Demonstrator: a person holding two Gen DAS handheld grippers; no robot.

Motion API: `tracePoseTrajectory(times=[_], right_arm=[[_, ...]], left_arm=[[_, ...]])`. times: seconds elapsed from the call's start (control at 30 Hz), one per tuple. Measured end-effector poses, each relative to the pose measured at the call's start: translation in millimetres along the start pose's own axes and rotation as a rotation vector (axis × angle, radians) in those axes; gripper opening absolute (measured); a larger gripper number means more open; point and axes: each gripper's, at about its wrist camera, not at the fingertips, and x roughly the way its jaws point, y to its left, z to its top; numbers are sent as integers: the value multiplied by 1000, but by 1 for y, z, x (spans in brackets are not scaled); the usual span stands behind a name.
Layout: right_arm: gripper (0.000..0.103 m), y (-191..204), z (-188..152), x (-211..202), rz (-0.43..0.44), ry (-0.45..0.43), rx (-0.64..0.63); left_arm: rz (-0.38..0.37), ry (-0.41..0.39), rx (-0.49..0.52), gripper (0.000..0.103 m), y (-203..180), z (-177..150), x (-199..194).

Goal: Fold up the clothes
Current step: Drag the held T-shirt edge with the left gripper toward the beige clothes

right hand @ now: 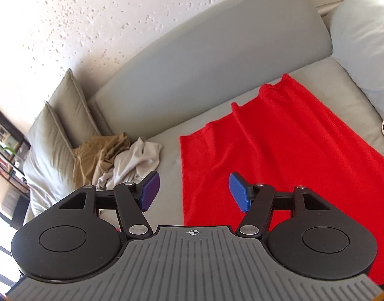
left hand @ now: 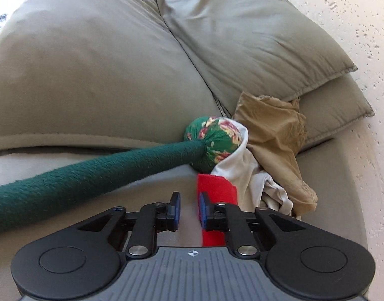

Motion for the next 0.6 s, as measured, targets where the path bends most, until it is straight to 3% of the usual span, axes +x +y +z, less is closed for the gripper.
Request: tracePoseTrajectory(times=[0.17,0.23,0.3,0.37,0.43,0.47,0.5,0.6], right_arm=[[65,-4,1,-26,39,-36,30],[65,-6,4,-44,61,-66,42],[67,-9,9,-67,80,-103,42],[73,-15,13,-89,92,-136,44],[73,-21,16,-110,102,-162,46],[73,-25,17,-120,108,-168,47],[73,-29,17,-129,113,-175,48],[73,-39,16,-150,122,-194,36]], left_arm=[[55,-23,34,28,-29,-1,-48],[70,5,109,36,-44,-19,-67],[132,68,159,38,-44,-42,-72],[85,185,40,33,-21,-57,-56],[27,283,-75,17,0,-67,-40],[-2,320,-125,14,10,-70,-32],[2,326,-129,10,13,-70,-29],[1,332,-107,11,13,-71,-25]])
